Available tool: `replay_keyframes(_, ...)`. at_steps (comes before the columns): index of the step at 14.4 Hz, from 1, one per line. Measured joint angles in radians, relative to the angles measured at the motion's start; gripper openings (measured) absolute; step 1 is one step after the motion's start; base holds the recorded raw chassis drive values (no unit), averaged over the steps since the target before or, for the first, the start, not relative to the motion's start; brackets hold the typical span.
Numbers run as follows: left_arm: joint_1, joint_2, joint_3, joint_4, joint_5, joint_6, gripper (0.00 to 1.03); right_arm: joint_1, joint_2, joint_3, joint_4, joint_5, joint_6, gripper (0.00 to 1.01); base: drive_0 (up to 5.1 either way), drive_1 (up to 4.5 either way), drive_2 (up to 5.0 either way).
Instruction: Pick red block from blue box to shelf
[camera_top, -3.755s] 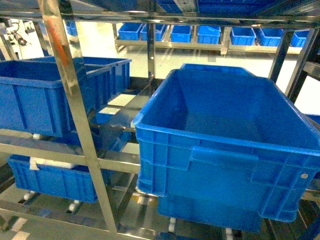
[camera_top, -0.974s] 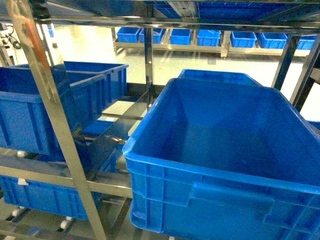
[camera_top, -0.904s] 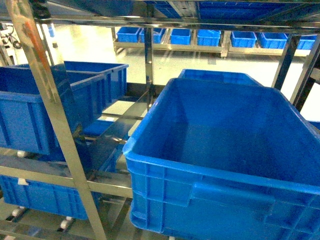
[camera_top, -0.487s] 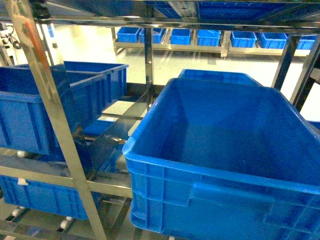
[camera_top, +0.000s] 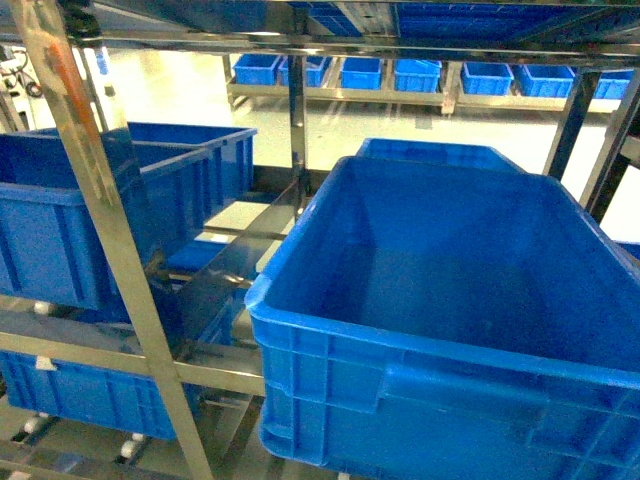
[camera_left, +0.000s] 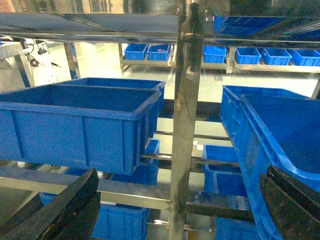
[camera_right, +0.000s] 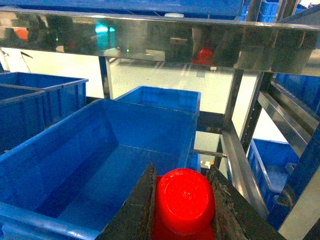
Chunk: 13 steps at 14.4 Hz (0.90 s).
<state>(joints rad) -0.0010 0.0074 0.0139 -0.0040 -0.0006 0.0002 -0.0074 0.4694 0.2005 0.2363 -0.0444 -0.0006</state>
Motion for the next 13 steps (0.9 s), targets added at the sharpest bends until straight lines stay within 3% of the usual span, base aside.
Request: replay_keyframes(13, 0.000, 0.000, 0.000, 0.000, 0.000, 0.000, 0.98, 0.000, 0.000, 0.000, 0.000, 0.000, 0.000, 0.23, 0.0, 0.00, 0.0)
